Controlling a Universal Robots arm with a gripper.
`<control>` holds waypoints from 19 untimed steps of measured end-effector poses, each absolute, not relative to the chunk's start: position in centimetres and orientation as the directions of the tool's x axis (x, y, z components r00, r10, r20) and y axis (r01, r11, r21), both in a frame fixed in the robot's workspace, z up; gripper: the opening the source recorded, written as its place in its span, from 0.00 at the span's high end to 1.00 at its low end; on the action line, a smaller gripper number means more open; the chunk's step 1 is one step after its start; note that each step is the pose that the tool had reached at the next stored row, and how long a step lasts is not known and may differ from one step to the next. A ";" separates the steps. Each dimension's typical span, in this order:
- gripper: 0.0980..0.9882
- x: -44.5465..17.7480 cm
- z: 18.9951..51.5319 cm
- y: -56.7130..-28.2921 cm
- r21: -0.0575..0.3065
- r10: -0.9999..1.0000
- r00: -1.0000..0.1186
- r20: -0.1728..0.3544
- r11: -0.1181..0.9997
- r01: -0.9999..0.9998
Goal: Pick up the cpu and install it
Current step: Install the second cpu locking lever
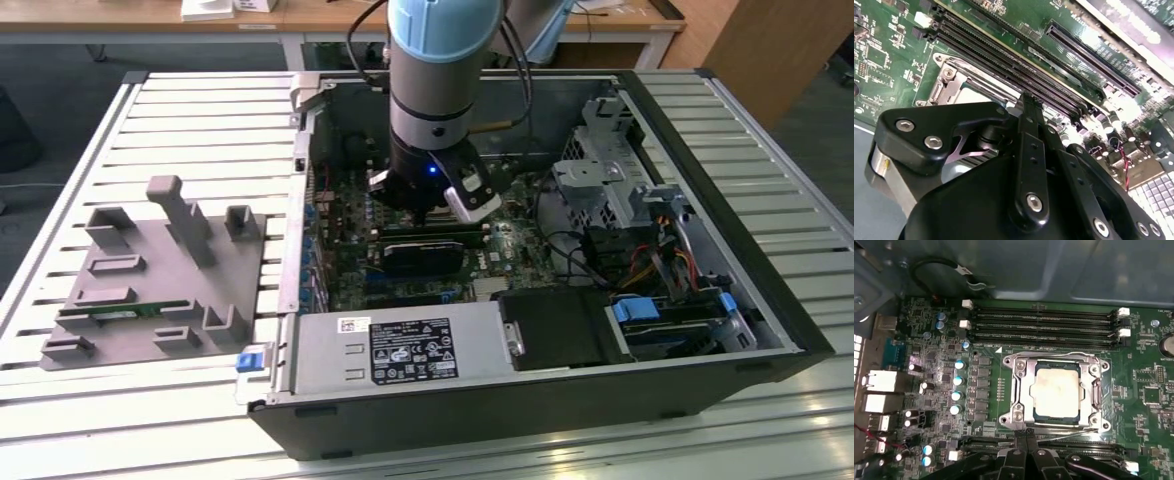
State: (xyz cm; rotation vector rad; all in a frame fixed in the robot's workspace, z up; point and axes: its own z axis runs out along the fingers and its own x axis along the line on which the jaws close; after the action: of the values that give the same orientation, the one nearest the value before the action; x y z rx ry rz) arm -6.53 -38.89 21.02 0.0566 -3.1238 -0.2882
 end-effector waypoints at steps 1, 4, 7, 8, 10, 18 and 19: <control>0.99 -6.5 21.0 -39.0 0.185 -0.036 -0.999 0.001 0.982 -0.036; 0.99 -6.6 20.9 -39.3 0.192 -0.036 -0.999 0.000 0.981 -0.036; 0.99 -6.8 20.9 -39.6 0.200 -0.036 -0.999 0.000 0.979 -0.035; 0.99 -7.0 20.9 -39.7 0.203 -0.036 -0.999 -0.001 0.978 -0.036; 0.99 -7.2 20.9 -39.8 0.209 -0.036 -0.999 -0.002 0.977 -0.036; 0.99 -7.4 20.6 -40.0 0.233 -0.036 -0.999 -0.003 0.972 -0.036; 0.99 -7.4 20.5 -40.0 0.234 -0.036 -0.999 -0.003 0.972 -0.036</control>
State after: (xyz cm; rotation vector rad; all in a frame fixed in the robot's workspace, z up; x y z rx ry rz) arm -7.44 -40.00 20.47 0.0569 -3.1176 -0.3692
